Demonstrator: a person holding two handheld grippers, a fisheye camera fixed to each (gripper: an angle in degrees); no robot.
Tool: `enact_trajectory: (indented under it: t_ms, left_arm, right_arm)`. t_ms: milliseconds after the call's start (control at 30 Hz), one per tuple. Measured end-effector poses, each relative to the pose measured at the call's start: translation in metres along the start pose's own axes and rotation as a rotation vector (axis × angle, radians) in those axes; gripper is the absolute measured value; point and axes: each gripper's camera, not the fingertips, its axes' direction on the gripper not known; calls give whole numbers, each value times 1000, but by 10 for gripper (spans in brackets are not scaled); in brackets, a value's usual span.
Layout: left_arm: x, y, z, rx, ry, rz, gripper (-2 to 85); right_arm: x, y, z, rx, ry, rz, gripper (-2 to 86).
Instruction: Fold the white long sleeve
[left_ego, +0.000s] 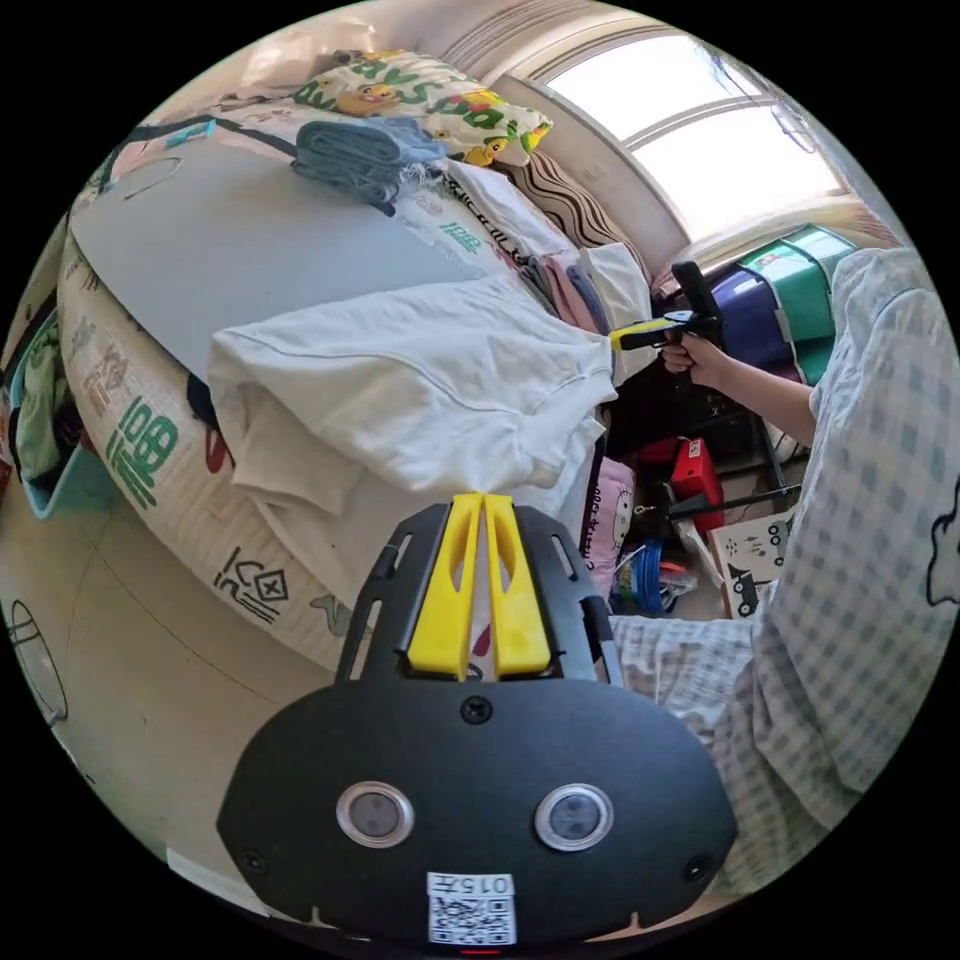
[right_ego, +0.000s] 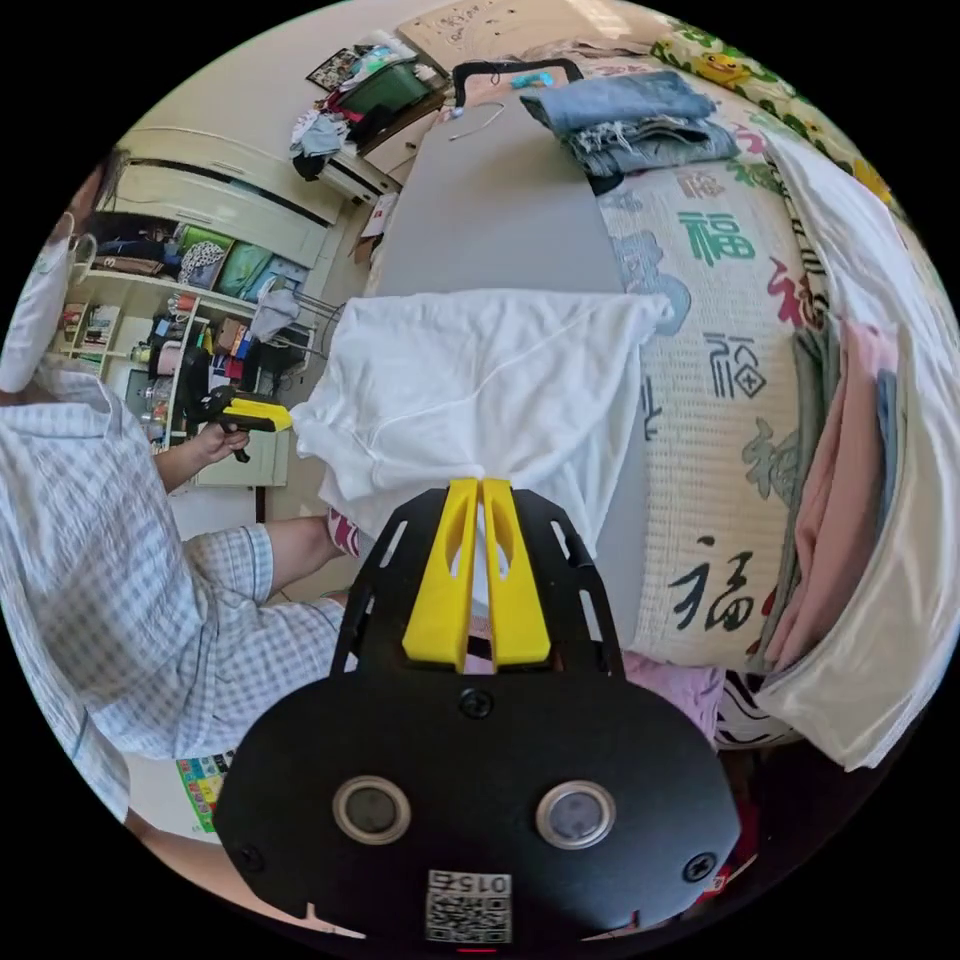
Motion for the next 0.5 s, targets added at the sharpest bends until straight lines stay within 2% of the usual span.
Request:
enact_trajectory:
  t_ms: [267,333,400,500]
  left_arm:
    - [12,31,60,-222,-51,-61,-6]
    - [10,35,59,-257,-36,-94,-3]
    - [10,35,47,-234,-9,-116,5]
    - [-4,26,30,-165,79,-254,52]
  right_arm:
    - [11,18,-7,-66,5,103,9]
    - [18,20,-17,-78,-9,199,25]
    - [22,24,-30,-56,-65,274,46]
    - [20,24,-48,22,-202,360,79]
